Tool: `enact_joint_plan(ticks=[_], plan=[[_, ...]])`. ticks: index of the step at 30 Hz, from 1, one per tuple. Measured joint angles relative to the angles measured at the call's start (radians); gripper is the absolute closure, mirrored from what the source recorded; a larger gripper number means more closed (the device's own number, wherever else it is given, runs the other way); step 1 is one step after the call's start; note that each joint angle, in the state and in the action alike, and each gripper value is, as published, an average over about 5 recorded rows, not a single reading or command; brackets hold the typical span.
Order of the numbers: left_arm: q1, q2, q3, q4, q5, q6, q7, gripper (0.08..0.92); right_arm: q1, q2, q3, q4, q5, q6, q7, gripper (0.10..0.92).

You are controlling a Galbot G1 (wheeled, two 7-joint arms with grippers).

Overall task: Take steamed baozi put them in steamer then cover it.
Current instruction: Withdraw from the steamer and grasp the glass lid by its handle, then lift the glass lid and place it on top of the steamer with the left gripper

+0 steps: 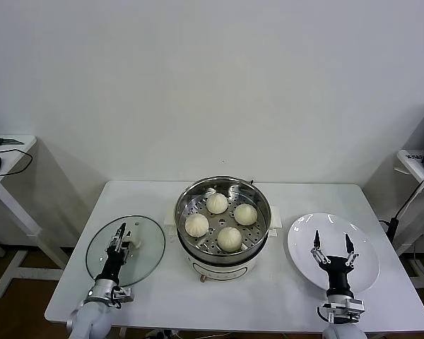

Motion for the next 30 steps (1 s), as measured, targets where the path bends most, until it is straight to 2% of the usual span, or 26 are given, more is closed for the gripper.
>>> enact_joint_plan(ticks=[11,21,30], plan=[[-0.014,-0.004,0.008,0.025,-0.015,0.000,0.000,0.795,-0.006,0.003,0.000,0.011,-0.001,-0.001,0.001,0.203],[0.005,0.000,-0.014,-0.006,-0.040,-0.006,-0.009,0.812,-0.011,0.013,-0.006,0.025,-0.011,-0.002,0.000,0.203],[0.055,0.030,-0.080,-0.207,-0.058,0.021,0.005,0.812,-0.014,0.009,-0.002,0.044,-0.010,-0.006,0.000,0.203]])
